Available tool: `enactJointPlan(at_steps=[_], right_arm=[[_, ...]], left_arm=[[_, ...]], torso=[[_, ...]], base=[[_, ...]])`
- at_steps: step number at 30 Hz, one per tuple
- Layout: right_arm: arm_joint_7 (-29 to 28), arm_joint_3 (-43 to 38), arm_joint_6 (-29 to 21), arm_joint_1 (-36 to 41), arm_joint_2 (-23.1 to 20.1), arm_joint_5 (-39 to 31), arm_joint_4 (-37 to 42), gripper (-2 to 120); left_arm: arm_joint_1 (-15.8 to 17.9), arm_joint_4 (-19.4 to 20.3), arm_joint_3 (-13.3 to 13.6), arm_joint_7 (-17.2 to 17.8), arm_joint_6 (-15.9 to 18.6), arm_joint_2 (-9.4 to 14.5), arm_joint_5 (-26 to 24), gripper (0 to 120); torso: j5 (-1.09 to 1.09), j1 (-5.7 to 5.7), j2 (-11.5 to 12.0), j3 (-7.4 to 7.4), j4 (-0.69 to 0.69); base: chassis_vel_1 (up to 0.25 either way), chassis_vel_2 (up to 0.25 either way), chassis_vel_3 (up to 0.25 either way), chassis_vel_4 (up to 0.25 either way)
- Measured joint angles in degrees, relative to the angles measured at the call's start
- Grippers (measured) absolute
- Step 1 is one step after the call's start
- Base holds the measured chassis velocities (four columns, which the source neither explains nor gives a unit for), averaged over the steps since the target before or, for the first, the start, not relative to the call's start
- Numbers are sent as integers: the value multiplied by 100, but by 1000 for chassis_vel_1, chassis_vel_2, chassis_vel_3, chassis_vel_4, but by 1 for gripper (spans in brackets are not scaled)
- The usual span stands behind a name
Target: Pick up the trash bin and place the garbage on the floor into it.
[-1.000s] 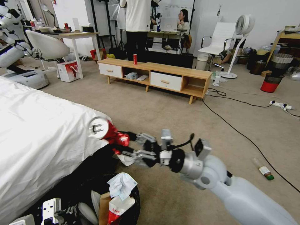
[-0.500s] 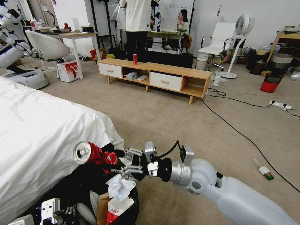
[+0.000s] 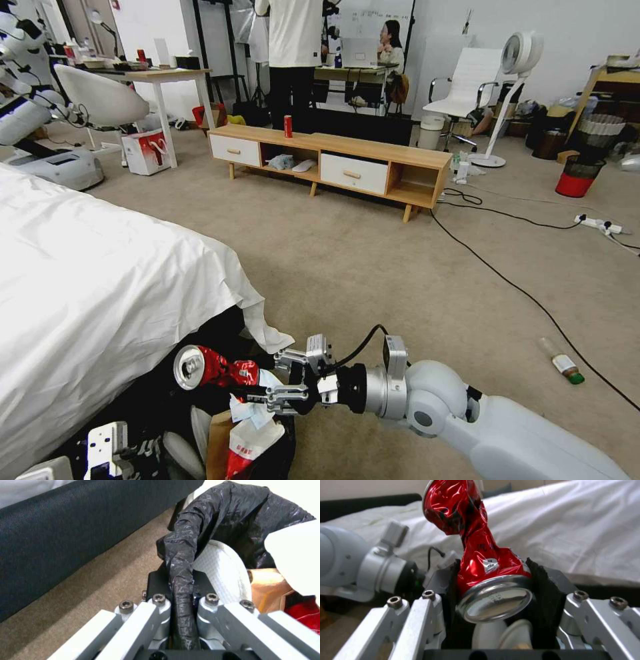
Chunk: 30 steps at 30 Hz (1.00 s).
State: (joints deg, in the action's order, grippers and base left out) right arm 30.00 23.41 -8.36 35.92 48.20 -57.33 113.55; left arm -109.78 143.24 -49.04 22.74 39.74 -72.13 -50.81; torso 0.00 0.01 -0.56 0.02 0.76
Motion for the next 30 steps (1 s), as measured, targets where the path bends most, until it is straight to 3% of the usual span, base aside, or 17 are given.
enactJointPlan(at_steps=[23,27,29,30], right_arm=[[-253,172,-90,35,112,224,-215,48],[-290,180,-89,53,102,271,-228,54],[-320,180,-83,103,93,314,-242,68],[-320,180,-83,103,93,314,-242,68]], left_arm=[[-40,0,35,8,12,-35,-1,4],[-36,0,34,8,13,-34,-8,4],[-31,0,33,7,12,-29,-18,4],[-31,0,33,7,12,-29,-18,4]], torso=[[0,0,0,0,-1],[0,0,0,0,0],[0,0,0,0,0],[0,0,0,0,0]], base=[[0,0,0,0],[0,0,0,0],[0,0,0,0],[0,0,0,0]])
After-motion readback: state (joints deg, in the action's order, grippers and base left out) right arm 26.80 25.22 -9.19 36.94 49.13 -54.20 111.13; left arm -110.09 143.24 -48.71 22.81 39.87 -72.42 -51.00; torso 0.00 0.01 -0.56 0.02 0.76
